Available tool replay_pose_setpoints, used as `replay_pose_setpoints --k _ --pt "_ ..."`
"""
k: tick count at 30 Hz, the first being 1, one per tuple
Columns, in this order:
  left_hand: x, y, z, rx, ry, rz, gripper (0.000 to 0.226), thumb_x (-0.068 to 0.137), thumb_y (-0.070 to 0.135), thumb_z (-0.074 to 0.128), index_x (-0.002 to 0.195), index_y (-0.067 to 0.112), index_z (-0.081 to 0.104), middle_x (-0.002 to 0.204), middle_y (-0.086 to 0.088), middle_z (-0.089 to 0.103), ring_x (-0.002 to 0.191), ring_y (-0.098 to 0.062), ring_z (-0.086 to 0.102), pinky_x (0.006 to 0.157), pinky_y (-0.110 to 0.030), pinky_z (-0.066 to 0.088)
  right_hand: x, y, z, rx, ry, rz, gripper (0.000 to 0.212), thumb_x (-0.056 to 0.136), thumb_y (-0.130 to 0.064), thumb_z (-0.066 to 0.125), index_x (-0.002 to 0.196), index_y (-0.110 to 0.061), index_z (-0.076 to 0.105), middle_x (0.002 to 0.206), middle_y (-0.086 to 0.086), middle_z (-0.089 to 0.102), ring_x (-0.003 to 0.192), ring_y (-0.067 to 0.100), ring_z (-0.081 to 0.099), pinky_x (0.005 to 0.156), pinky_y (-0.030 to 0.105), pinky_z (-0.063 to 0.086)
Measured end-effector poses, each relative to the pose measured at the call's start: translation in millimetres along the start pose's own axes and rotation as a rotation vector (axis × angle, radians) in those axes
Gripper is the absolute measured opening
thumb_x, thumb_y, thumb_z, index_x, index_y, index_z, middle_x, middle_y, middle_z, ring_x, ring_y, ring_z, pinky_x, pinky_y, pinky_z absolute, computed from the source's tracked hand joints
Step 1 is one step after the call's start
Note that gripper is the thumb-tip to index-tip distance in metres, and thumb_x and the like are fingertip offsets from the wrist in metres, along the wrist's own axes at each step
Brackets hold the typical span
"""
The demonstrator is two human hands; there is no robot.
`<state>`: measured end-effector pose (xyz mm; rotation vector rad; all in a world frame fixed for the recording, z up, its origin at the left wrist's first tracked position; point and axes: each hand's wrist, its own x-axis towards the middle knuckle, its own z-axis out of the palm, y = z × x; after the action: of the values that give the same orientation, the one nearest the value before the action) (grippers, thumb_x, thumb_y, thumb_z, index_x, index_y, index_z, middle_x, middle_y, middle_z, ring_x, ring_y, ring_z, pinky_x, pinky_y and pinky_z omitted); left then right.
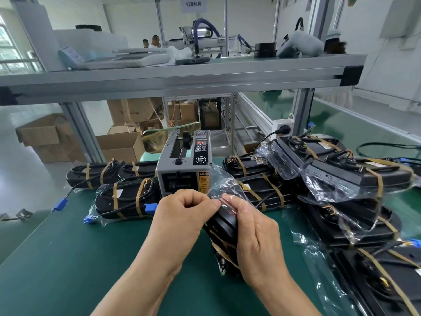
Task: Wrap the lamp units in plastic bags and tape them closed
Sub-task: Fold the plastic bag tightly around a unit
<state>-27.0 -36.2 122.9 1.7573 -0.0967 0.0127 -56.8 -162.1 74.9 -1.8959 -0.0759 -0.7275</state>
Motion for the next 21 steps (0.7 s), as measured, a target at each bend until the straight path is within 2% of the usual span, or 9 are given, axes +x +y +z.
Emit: replay_pose_setpoints --k 5,13,15,18,21 --pt "0.8 -1.9 0.6 0.038 0.037 0.026 0.015 0.073 0.028 0.079 0.063 0.021 0.07 0.075 0.01 0.068 0.065 0.002 0.06 0.059 -0.009 0.043 -0.4 1.3 0.5 0.004 -0.01 0.003 0.043 0.1 -0.051 0.019 0.096 -0.074 0.055 0.104 -0.029 0.064 0.096 -0.003 0.064 0.08 0.015 0.049" --pt "0.9 -5.4 0.7 0.186 0.104 0.13 0.012 0.07 0.037 0.081 0.069 0.034 0.069 0.074 0.018 0.061 0.06 0.003 0.054 0.062 -0.021 0.04 -0.8 1.3 -0.1 -0.006 -0.021 0.004 0.044 0.1 -0.049 0.019 0.097 -0.076 0.053 0.104 -0.031 0.063 0.096 -0.004 0.064 0.079 0.015 0.049" --pt "0.5 -7.4 1.4 0.174 0.131 0.109 0.02 0.062 0.044 0.077 0.077 0.037 0.065 0.073 0.02 0.06 0.061 0.003 0.053 0.061 -0.021 0.041 -1.5 1.7 0.0 -0.01 -0.026 0.01 0.044 0.1 -0.049 0.019 0.096 -0.075 0.054 0.102 -0.034 0.064 0.095 -0.007 0.063 0.078 0.01 0.046" --pt "-1.1 -10.9 6.4 0.093 0.151 0.04 0.03 0.057 0.042 0.067 0.085 0.036 0.059 0.083 0.014 0.059 0.067 0.006 0.053 0.065 -0.019 0.042 -2.3 2.8 0.5 -0.019 -0.026 0.016 0.043 0.1 -0.049 0.019 0.096 -0.07 0.057 0.101 -0.035 0.063 0.094 -0.01 0.062 0.078 0.006 0.043" --pt "1.0 -12.3 13.0 -0.023 0.129 -0.006 0.014 0.07 0.032 0.07 0.082 0.032 0.064 0.071 0.016 0.062 0.061 0.005 0.053 0.059 -0.015 0.044 -2.7 3.5 0.6 -0.019 -0.024 0.017 0.043 0.1 -0.05 0.019 0.098 -0.072 0.056 0.104 -0.033 0.063 0.095 -0.007 0.063 0.08 0.01 0.046"
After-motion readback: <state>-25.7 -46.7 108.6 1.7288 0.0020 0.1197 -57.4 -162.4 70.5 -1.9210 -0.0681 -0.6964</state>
